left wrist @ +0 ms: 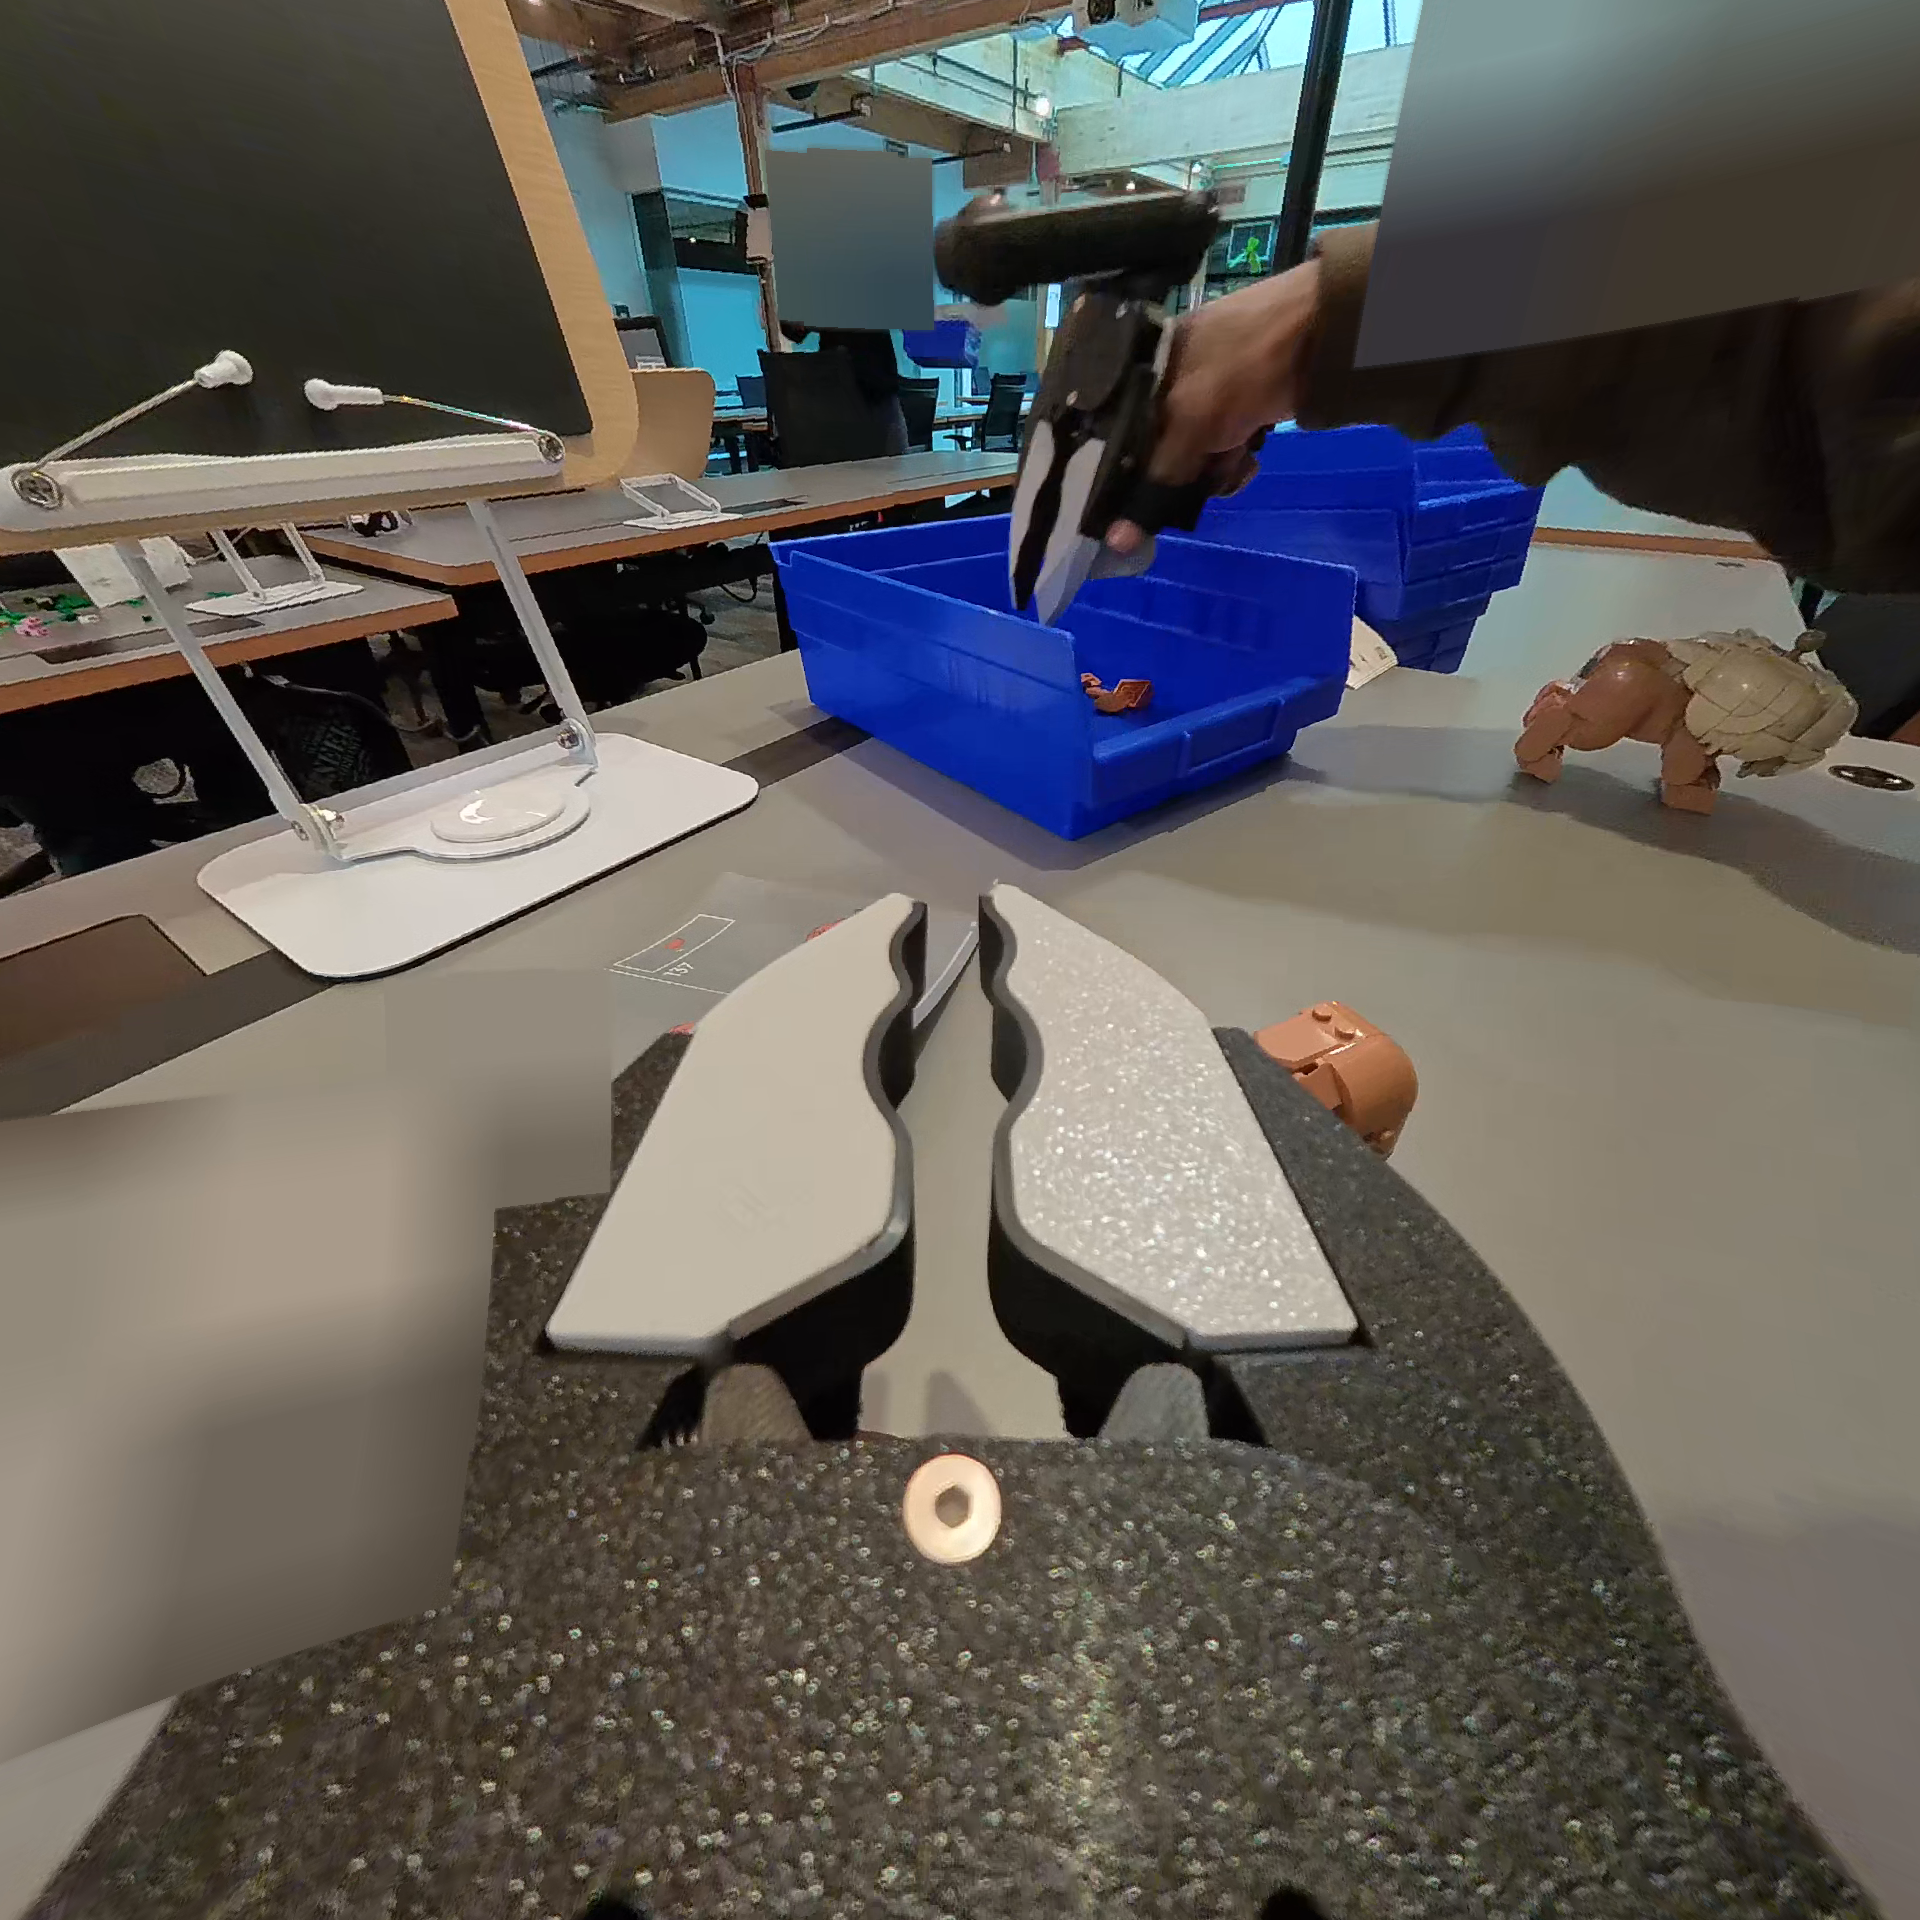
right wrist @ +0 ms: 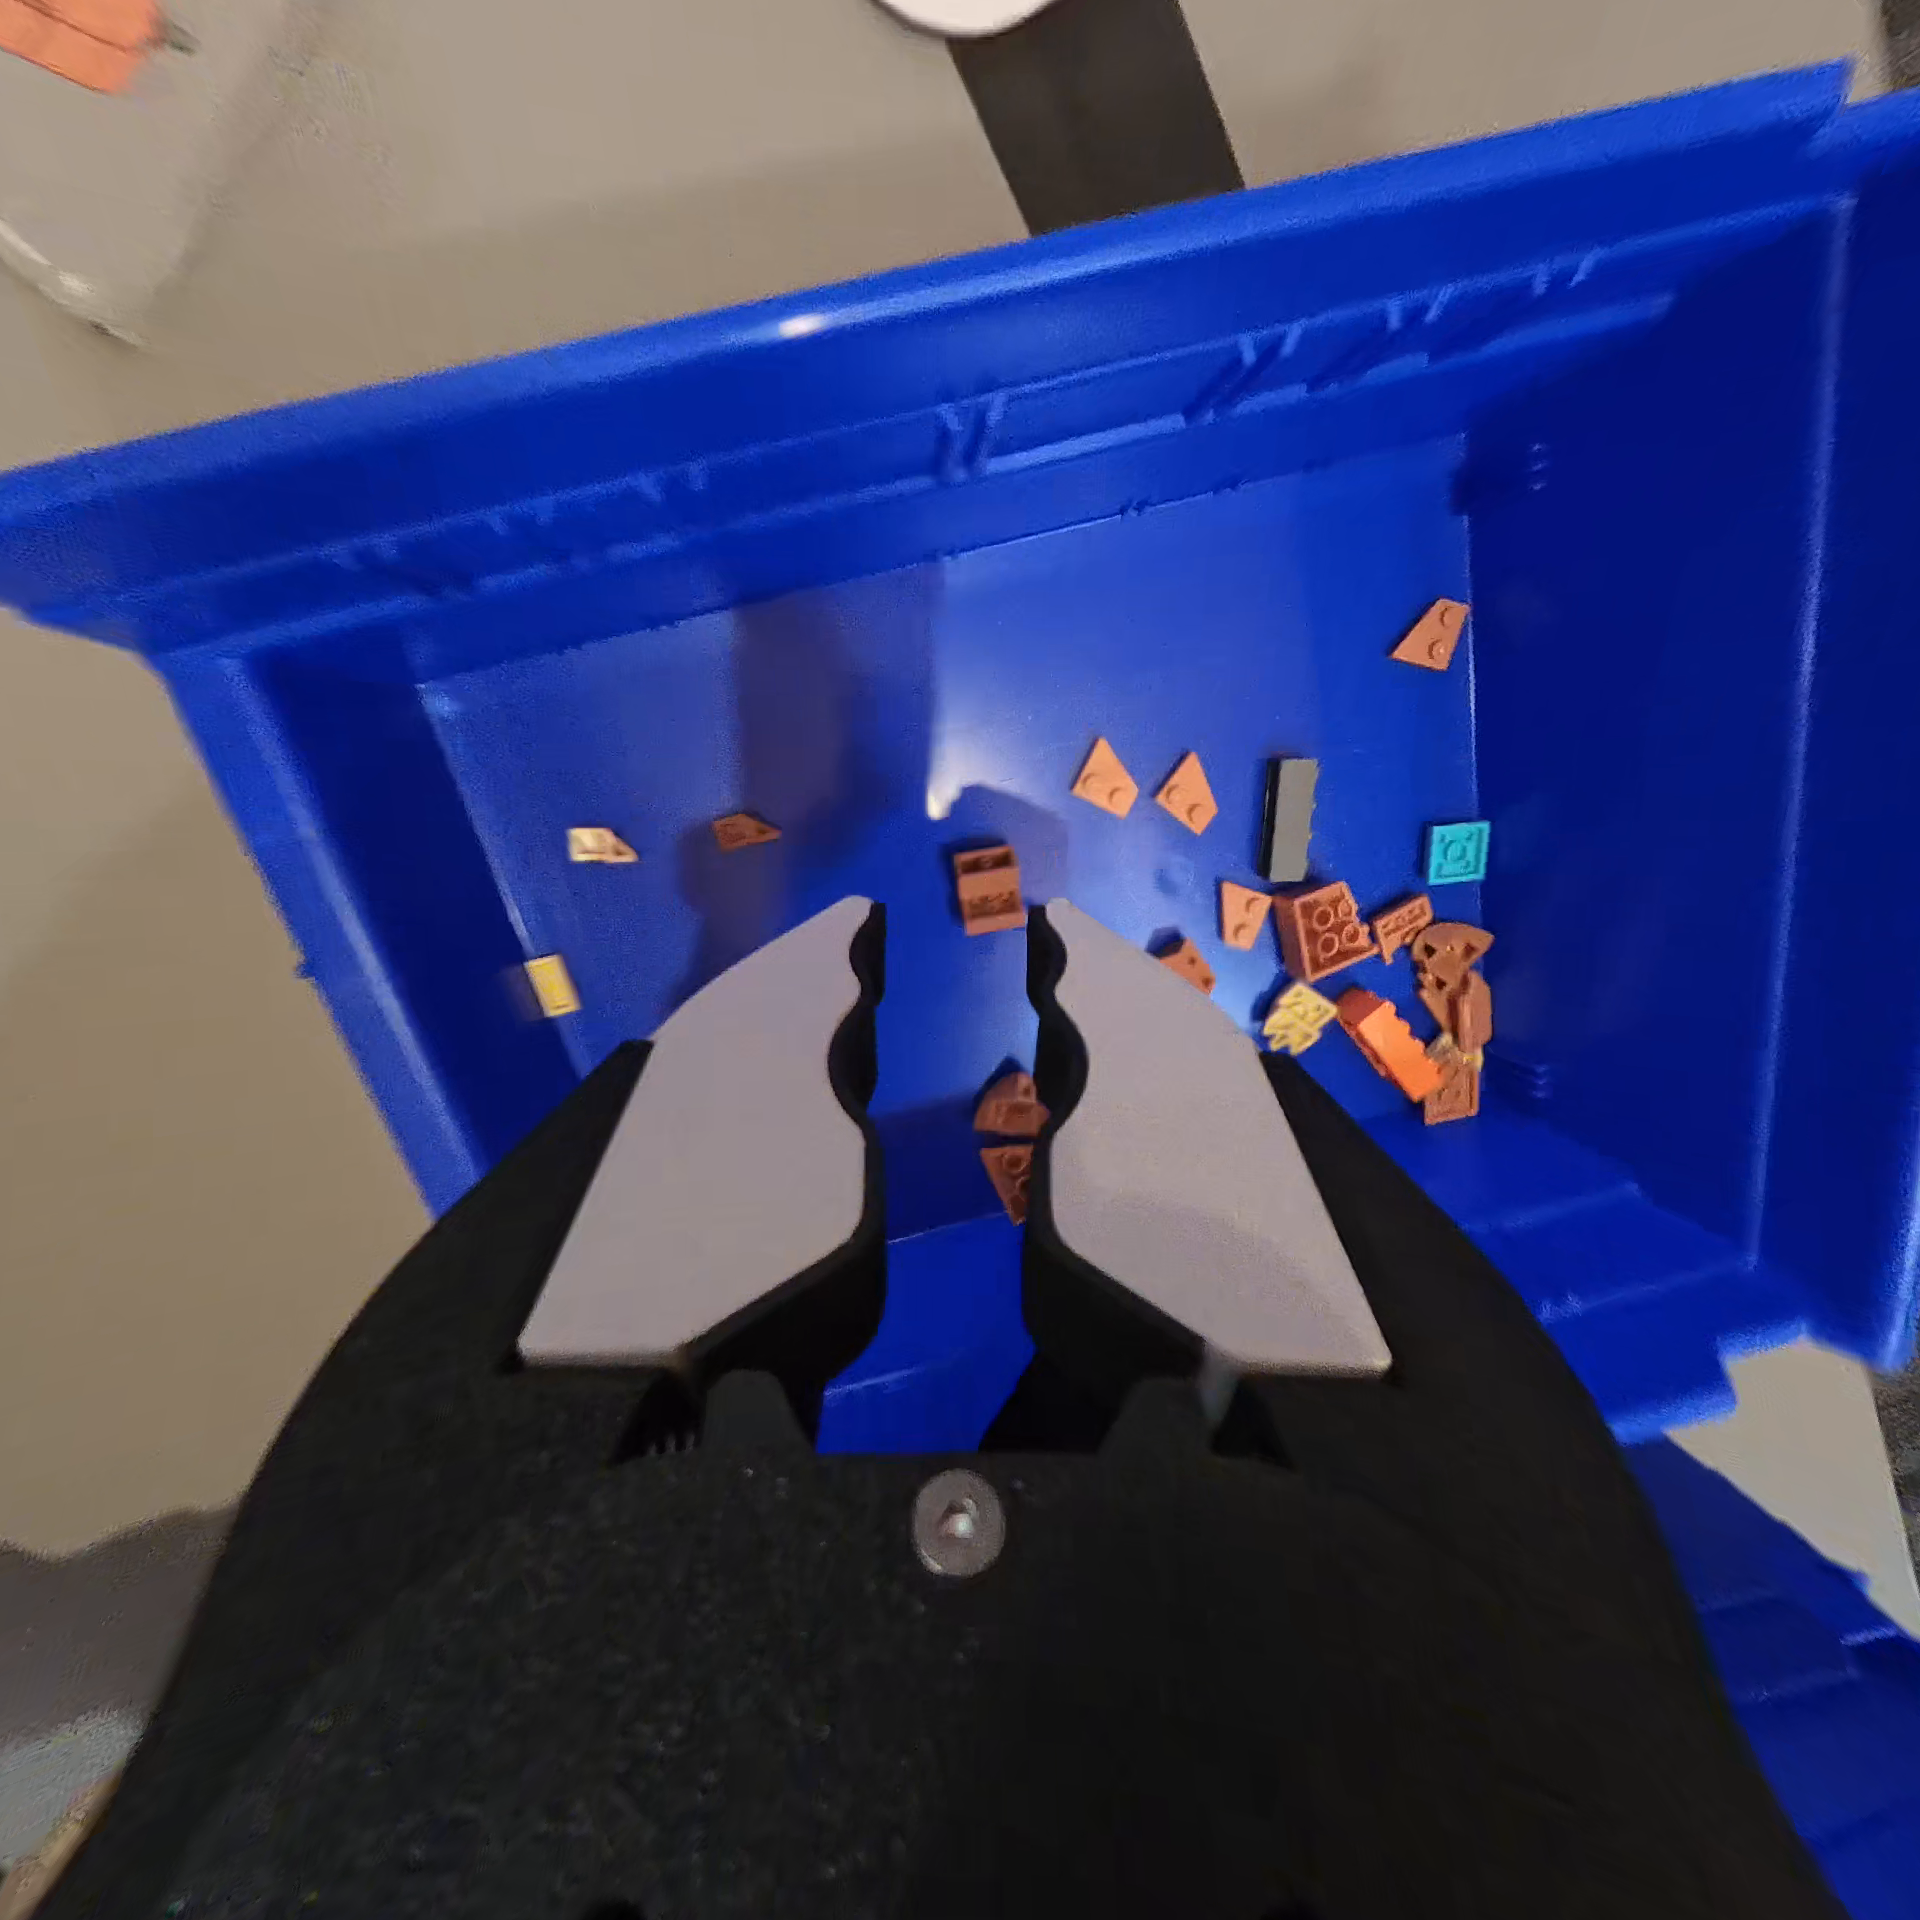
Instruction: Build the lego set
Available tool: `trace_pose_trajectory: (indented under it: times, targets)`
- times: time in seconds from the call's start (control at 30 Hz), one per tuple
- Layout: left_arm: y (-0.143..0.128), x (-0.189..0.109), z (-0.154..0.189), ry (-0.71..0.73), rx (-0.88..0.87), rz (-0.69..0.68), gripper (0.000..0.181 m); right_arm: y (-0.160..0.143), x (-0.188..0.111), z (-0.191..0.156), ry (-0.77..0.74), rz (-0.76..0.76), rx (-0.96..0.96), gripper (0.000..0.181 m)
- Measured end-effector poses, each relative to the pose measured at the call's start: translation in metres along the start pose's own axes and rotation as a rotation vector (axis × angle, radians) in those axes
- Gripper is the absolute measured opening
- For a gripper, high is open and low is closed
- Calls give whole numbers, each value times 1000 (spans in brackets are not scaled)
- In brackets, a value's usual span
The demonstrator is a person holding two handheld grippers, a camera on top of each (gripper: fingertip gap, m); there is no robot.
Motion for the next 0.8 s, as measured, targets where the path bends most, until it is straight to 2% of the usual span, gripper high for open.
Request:
trace_pose_trajectory:
  times: [0.17,0.27,0.47,0.8]
  targets:
    - [0,-2,-3,11,-1,0,9,6,39,24,63,-124,-123,32]
    - [-1,-2,-4,8,-12,0,9,12,45,32,63,-126,-269,35]
    - [-2,0,-4,-3,-16,-8,9,15,56,41,134,-153,-422,32]
    - [-2,-1,-6,-3,-34,-3,9,7,78,42,174,-218,-457,30]
Point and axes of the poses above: each gripper's, where its closed fingertips meet, x out along the fingers, y out of its top, z = x × y across the jaws, the point moved 6 cm from there along -x, back along the fingers, and after that the axes turned 2 degrees about -y, right-handed, at the moved point
